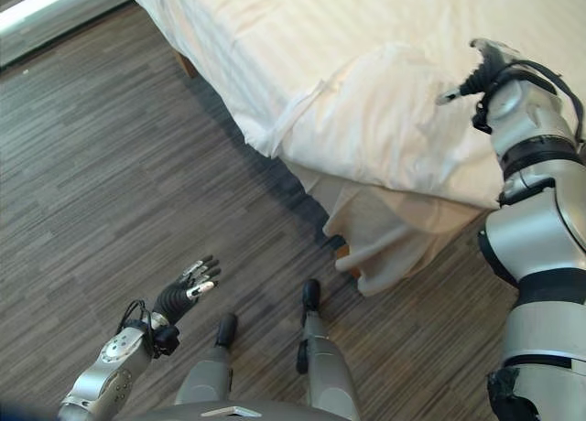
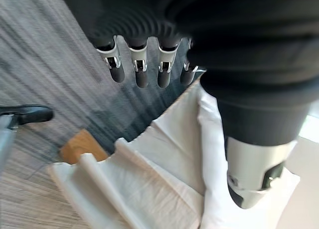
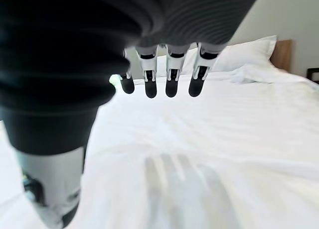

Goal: Making the bed.

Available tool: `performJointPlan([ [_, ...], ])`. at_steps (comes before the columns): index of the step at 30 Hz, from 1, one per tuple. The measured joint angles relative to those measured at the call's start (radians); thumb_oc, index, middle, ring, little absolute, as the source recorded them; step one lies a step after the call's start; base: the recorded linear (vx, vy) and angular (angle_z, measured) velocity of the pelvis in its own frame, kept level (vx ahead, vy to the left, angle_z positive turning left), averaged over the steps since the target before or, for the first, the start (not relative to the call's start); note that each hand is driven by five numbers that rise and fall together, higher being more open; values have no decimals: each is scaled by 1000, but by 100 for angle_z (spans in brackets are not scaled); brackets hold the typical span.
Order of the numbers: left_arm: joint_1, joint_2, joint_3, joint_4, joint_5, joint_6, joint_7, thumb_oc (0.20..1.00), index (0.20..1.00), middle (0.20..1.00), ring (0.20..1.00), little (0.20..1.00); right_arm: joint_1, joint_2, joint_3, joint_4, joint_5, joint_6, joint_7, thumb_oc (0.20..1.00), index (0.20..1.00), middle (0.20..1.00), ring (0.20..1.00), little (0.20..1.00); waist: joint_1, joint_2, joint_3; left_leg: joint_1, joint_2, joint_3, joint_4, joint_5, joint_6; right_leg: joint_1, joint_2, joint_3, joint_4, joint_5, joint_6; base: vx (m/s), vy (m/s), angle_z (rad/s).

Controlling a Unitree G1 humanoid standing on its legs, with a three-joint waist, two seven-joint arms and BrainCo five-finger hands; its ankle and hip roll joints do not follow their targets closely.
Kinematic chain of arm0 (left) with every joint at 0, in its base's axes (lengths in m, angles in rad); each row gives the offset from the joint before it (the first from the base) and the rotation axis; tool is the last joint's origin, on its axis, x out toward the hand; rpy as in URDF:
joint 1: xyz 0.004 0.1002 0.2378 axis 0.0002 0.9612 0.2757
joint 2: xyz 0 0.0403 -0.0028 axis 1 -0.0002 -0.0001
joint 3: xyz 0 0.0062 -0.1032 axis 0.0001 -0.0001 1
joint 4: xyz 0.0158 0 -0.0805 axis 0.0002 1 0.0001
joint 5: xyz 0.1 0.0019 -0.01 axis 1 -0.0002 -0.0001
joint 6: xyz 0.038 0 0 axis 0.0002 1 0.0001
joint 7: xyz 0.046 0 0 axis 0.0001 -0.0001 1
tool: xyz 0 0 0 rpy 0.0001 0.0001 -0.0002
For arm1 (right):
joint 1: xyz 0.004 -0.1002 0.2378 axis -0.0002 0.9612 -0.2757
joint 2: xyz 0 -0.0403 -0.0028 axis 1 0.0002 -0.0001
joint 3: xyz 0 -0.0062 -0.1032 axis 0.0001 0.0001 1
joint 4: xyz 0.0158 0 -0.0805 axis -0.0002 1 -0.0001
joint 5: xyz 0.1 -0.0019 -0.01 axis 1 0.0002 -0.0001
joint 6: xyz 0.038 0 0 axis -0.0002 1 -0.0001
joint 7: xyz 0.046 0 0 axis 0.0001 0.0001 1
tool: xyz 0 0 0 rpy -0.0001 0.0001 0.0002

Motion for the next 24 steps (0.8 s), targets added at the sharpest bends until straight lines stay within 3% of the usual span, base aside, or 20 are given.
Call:
performJointPlan([
  [10, -30, -1, -13, -1, 0, -19, 25, 1000, 1000, 1000, 1000, 1000, -29, 42, 48, -13, 24, -7, -11, 1000, 1000, 1000, 1000, 1000, 42, 47, 24, -62, 3, -3, -1, 8, -12, -59, 2, -11, 1, 28, -21, 4, -11, 2],
  [14, -35, -1, -15, -1, 0, -28, 31, 1000, 1000, 1000, 1000, 1000, -88, 13, 103, 62, -59, -3, -41, 1000, 1000, 1000, 1000, 1000, 66, 69, 35, -112, -3, -8, 1, 13, -18, -107, -5, -18, 1, 32, -23, 18, -21, 6],
  [18, -64, -3, -40, 3, 0, -32, 40, 1000, 1000, 1000, 1000, 1000, -201, -27, 141, 72, -130, 7, -62, 1000, 1000, 1000, 1000, 1000, 68, 103, 55, -188, -11, -25, -2, 31, -25, -176, -15, -29, 1, 44, -23, 15, 4, 11],
  [23, -148, -51, -92, 29, 1, -32, 68, 1000, 1000, 1000, 1000, 1000, -188, -32, 101, 47, -131, 3, -117, 1000, 1000, 1000, 1000, 1000, 59, 111, 86, -217, -11, -16, -1, 34, -27, -212, -12, -19, 1, 46, -22, 4, -7, -4],
  [24, -156, -57, -92, 29, 1, -33, 72, 1000, 1000, 1000, 1000, 1000, -173, -32, 73, 33, -130, -1, -124, 457, 457, 457, 457, 457, 58, 108, 88, -217, -10, -13, -1, 34, -27, -212, -8, -17, 1, 44, -19, 3, -18, -6],
])
